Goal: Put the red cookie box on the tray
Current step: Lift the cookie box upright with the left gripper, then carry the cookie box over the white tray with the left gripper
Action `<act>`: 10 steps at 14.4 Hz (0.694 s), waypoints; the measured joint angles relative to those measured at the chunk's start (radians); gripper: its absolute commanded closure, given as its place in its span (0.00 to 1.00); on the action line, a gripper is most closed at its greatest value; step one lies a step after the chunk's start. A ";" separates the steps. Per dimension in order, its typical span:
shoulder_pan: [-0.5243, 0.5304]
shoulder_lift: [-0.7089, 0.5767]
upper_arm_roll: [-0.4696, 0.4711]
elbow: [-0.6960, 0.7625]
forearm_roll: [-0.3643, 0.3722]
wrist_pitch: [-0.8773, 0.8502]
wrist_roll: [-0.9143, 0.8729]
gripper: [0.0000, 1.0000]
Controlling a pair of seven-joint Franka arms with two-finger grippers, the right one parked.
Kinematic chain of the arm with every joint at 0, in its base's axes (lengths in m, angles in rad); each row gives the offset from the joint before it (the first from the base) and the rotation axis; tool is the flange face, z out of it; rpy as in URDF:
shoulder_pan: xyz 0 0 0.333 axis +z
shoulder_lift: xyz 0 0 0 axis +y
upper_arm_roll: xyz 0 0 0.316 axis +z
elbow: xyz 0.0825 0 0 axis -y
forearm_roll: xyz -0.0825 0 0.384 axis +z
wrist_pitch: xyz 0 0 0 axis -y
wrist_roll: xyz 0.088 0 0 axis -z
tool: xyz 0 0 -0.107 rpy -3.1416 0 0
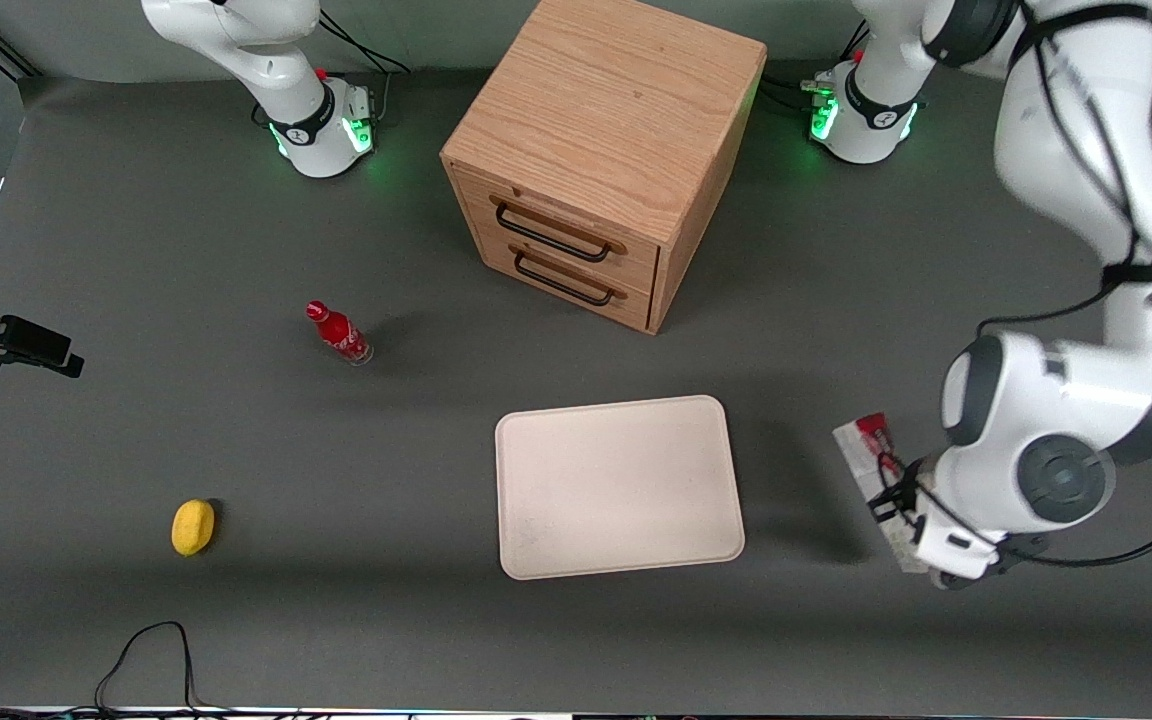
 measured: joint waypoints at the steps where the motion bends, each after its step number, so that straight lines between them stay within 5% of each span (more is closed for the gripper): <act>1: 0.000 -0.068 -0.001 -0.006 -0.018 -0.070 0.013 1.00; 6: 0.009 -0.449 0.002 -0.240 -0.108 -0.195 0.091 1.00; 10: 0.014 -0.572 -0.001 -0.374 -0.127 -0.186 0.107 1.00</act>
